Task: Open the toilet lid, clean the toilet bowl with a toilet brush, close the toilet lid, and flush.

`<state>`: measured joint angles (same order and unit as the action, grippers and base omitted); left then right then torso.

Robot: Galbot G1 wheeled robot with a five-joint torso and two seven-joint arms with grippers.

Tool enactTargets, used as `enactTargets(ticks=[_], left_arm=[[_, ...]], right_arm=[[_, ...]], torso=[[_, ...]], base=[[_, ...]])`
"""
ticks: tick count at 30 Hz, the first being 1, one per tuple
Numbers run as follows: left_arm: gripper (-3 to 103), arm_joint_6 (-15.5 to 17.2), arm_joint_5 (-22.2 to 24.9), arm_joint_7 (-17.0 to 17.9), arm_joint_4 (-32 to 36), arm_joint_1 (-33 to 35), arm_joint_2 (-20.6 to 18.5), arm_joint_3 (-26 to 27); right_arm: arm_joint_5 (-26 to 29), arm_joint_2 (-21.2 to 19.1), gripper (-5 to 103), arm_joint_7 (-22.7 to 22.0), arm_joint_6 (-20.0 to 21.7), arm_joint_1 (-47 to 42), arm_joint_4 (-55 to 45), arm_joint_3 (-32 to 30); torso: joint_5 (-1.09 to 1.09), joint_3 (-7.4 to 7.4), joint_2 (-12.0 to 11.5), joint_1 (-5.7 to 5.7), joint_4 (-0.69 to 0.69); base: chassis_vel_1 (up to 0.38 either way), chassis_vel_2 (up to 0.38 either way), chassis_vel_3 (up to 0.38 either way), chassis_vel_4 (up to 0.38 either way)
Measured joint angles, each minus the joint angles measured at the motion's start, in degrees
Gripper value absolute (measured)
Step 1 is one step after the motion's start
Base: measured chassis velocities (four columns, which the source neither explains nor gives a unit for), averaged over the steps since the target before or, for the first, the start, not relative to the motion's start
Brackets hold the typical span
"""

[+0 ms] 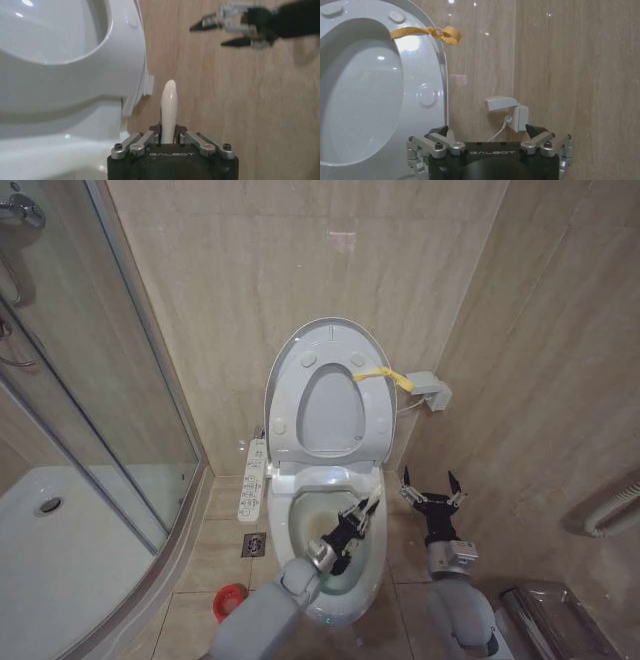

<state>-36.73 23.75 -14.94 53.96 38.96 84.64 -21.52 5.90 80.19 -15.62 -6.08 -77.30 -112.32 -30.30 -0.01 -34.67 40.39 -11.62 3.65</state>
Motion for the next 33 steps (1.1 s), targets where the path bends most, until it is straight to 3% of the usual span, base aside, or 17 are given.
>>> enactTargets(ticks=[9,18,25,33], left_arm=[[18,1.4,0.7,0.7,3.0,-1.3,0.4,0.2],[18,0.7,-0.7,0.2,0.0,0.1,0.6,-0.1],[18,1.4,0.3,1.0,2.4,-1.6,0.7,0.3],[18,1.2,-0.6,1.0,6.1,2.4,-3.5,2.3]], right_arm=[[0.0,0.0,100,0.0,0.0,0.0,0.0,0.0],[0.0,0.0,100,0.0,0.0,0.0,0.0,0.0],[0.0,0.0,100,0.0,0.0,0.0,0.0,0.0],[0.0,0.0,100,0.0,0.0,0.0,0.0,0.0]], torso=[[0.01,-0.03,0.0,-0.02,0.03],[0.02,-0.01,0.0,0.00,0.02],[0.02,-0.03,0.0,-0.01,0.03],[0.03,-0.02,0.0,-0.01,0.02]], base=[[0.000,0.000,0.000,0.000],[0.000,0.000,0.000,0.000],[0.000,0.000,0.000,0.000],[0.000,0.000,0.000,0.000]])
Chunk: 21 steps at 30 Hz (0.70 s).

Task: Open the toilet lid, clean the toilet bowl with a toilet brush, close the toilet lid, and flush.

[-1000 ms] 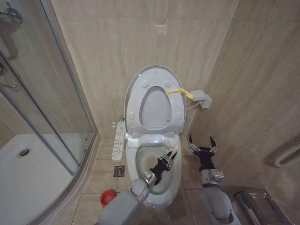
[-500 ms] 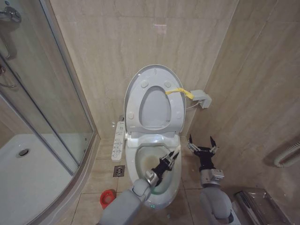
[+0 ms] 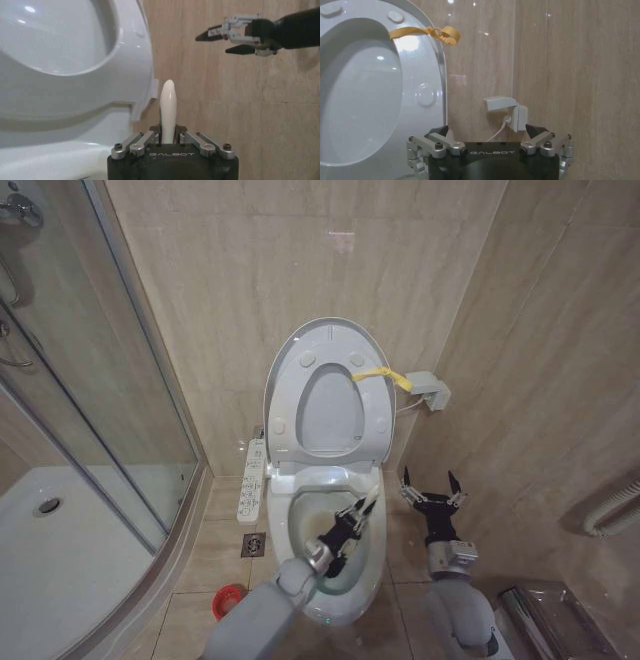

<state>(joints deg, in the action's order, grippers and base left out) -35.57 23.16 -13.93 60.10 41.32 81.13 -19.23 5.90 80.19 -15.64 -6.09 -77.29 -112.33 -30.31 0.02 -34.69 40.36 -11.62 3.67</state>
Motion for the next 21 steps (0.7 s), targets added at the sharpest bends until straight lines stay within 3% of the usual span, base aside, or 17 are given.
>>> enactTargets(ticks=[6,14,21], left_arm=[[18,0.6,-1.0,0.4,9.5,6.6,-7.3,6.4],[17,0.8,-1.2,0.4,16.5,12.7,-13.0,12.5],[17,0.3,-2.1,2.5,20.1,14.6,-12.9,15.4]], right_arm=[[0.0,0.0,100,0.0,0.0,0.0,0.0,0.0],[0.0,0.0,100,0.0,0.0,0.0,0.0,0.0],[0.0,0.0,100,0.0,0.0,0.0,0.0,0.0]], torso=[[-0.01,-0.01,0.0,0.00,-0.02],[-0.01,0.00,0.0,0.00,-0.01],[0.00,0.00,0.0,0.00,0.00]], base=[[0.000,0.000,0.000,0.000],[0.000,0.000,0.000,0.000],[0.000,0.000,0.000,0.000]])
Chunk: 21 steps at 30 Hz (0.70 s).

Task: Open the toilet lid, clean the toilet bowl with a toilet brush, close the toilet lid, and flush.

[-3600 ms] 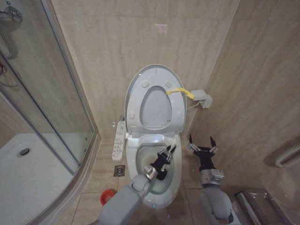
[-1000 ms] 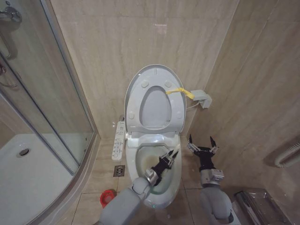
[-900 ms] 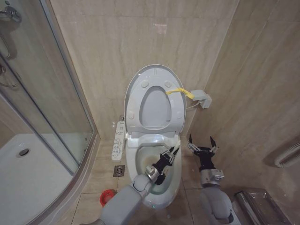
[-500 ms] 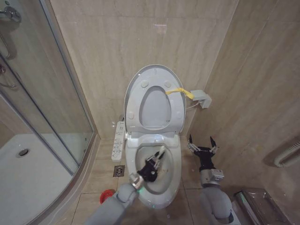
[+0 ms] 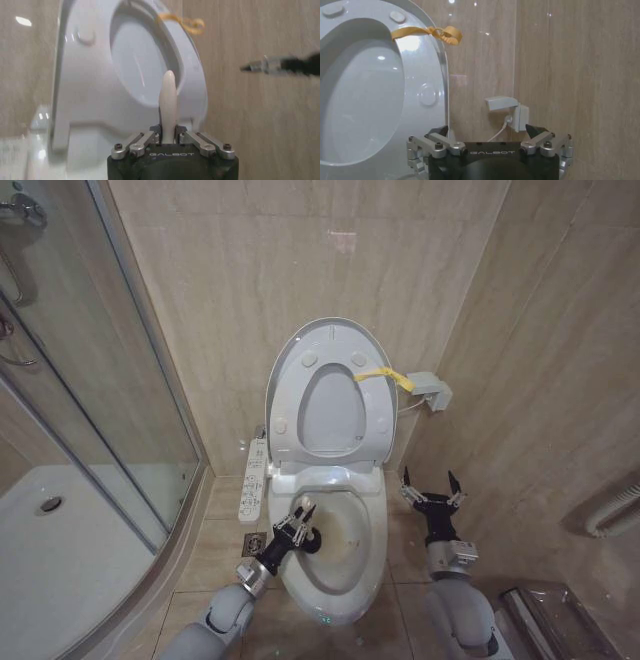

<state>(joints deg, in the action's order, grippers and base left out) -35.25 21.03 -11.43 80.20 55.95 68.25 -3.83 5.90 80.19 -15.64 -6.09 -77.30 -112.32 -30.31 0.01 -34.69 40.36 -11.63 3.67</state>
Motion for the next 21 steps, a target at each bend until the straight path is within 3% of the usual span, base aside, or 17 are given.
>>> enactTargets(ticks=[5,21], left_arm=[[17,0.2,-1.3,3.1,7.6,2.0,-0.8,1.0],[17,4.5,-6.5,5.9,28.1,16.6,-6.1,8.4]], right_arm=[[0.0,0.0,100,0.0,0.0,0.0,0.0,0.0],[0.0,0.0,100,0.0,0.0,0.0,0.0,0.0]], torso=[[-0.01,0.00,0.0,0.00,0.01],[-0.01,0.01,0.0,0.00,-0.01]], base=[[0.000,0.000,0.000,0.000],[0.000,0.000,0.000,0.000]])
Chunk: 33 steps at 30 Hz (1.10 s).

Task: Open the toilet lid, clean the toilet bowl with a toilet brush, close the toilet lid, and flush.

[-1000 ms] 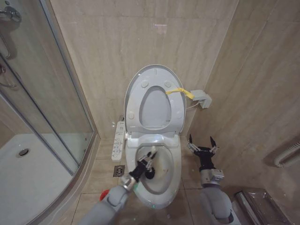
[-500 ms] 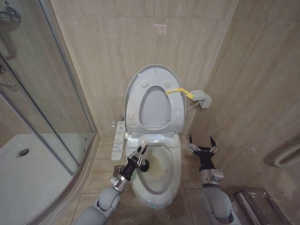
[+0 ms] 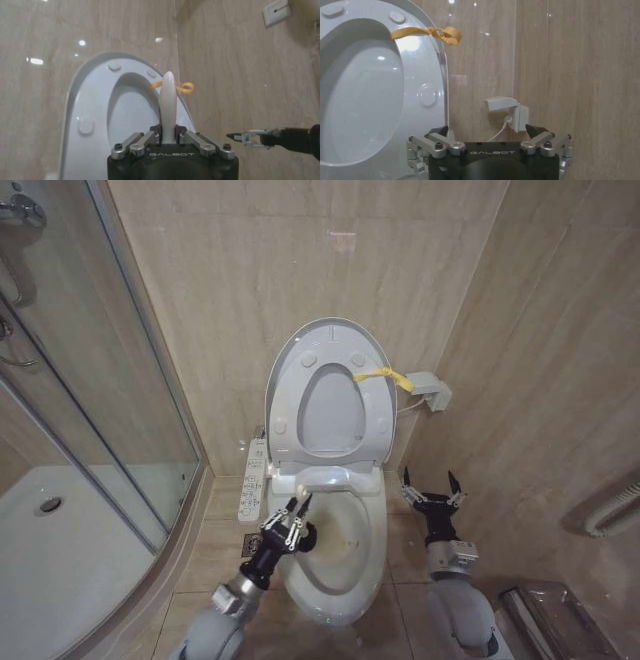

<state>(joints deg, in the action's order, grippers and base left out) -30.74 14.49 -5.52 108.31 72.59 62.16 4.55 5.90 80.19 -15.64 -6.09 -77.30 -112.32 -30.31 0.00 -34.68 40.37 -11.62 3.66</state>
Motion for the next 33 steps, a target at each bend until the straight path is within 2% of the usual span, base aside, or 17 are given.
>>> enactTargets(ticks=[5,11,18,23,26,27,30,31,33], left_arm=[[17,0.7,-1.4,0.7,4.6,5.2,-1.5,2.8],[17,0.7,-2.8,0.8,10.9,14.5,-2.4,10.9],[17,-0.9,-3.4,1.1,14.5,23.0,-1.2,17.4],[17,-3.8,-4.9,2.4,12.6,25.5,1.0,20.6],[17,-7.2,-5.4,3.3,9.6,27.3,1.8,23.1],[17,-7.2,-5.4,3.3,9.6,27.3,1.8,23.1],[17,-11.1,-4.9,4.9,4.9,27.3,2.2,25.5],[17,-11.1,-4.9,4.9,4.9,27.3,2.2,25.5],[17,-13.1,-4.2,5.8,1.2,26.9,2.4,25.8]], right_arm=[[0.0,0.0,100,0.0,0.0,0.0,0.0,0.0],[0.0,0.0,100,0.0,0.0,0.0,0.0,0.0],[0.0,0.0,100,0.0,0.0,0.0,0.0,0.0],[0.0,0.0,100,0.0,0.0,0.0,0.0,0.0],[0.0,0.0,100,0.0,0.0,0.0,0.0,0.0],[0.0,0.0,100,0.0,0.0,0.0,0.0,0.0],[0.0,0.0,100,0.0,0.0,0.0,0.0,0.0],[0.0,0.0,100,0.0,0.0,0.0,0.0,0.0],[0.0,0.0,100,0.0,0.0,0.0,0.0,0.0]], torso=[[0.00,0.00,0.0,0.00,0.01],[0.00,0.00,0.0,0.00,0.01],[0.00,0.00,0.0,0.00,0.00],[0.01,0.00,0.0,0.00,0.01],[0.00,0.00,0.0,0.00,0.00],[0.00,0.00,0.0,0.00,0.00],[0.00,0.00,0.0,0.00,0.01],[0.00,0.00,0.0,0.00,0.01],[0.01,0.00,0.0,0.00,0.00]], base=[[0.000,0.000,0.000,0.000],[0.000,0.000,0.000,0.000],[0.000,0.000,0.000,0.000],[0.000,0.000,0.000,0.000],[0.000,0.000,0.000,0.000],[0.000,0.000,0.000,0.000],[0.000,0.000,0.000,0.000],[0.000,0.000,0.000,0.000],[0.000,0.000,0.000,0.000]])
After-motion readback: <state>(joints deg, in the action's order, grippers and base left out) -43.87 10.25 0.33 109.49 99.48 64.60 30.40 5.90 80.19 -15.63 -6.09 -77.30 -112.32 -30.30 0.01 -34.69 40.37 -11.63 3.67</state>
